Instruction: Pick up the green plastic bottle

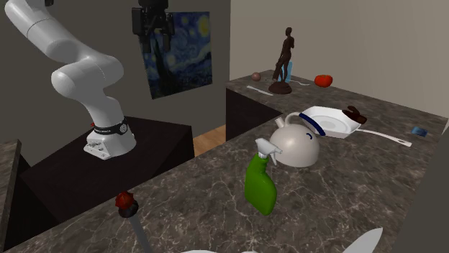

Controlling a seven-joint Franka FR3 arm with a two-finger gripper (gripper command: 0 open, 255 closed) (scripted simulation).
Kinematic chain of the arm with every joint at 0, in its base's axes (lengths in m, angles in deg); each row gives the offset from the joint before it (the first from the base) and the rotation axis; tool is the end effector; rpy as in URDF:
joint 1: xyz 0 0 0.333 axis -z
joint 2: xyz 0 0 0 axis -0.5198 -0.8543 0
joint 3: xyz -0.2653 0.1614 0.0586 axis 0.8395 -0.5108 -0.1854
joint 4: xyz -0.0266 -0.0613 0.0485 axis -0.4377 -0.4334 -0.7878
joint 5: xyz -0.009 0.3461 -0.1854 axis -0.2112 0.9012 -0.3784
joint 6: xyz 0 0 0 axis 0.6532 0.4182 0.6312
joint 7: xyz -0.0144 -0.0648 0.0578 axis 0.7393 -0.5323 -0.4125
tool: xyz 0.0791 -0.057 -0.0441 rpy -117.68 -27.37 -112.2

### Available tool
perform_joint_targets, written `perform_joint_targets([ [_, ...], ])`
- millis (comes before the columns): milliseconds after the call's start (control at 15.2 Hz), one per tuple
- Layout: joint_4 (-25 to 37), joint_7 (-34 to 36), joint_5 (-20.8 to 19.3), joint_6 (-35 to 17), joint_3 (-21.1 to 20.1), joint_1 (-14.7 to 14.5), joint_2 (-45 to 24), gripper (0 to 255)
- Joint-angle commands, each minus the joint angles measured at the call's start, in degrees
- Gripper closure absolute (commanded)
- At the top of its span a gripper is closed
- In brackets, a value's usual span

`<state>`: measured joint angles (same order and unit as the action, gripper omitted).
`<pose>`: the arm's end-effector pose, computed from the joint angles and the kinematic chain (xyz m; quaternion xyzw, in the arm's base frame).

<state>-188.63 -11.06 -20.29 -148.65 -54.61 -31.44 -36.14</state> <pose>0.3110 0.0003 0.5917 0.9979 -0.0334 -0.0210 0.0523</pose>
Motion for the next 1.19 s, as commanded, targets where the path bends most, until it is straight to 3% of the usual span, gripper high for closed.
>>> perform_joint_targets([
  [0,0.0,0.0,0.0,0.0,0.0,0.0,0.0,0],
  [594,6.6,1.6,-4.3,-11.4,0.5,2.4,-18.4,0],
  [1122,17.6,3.5,-8.3,-17.3,1.1,4.3,-35.6,0],
])
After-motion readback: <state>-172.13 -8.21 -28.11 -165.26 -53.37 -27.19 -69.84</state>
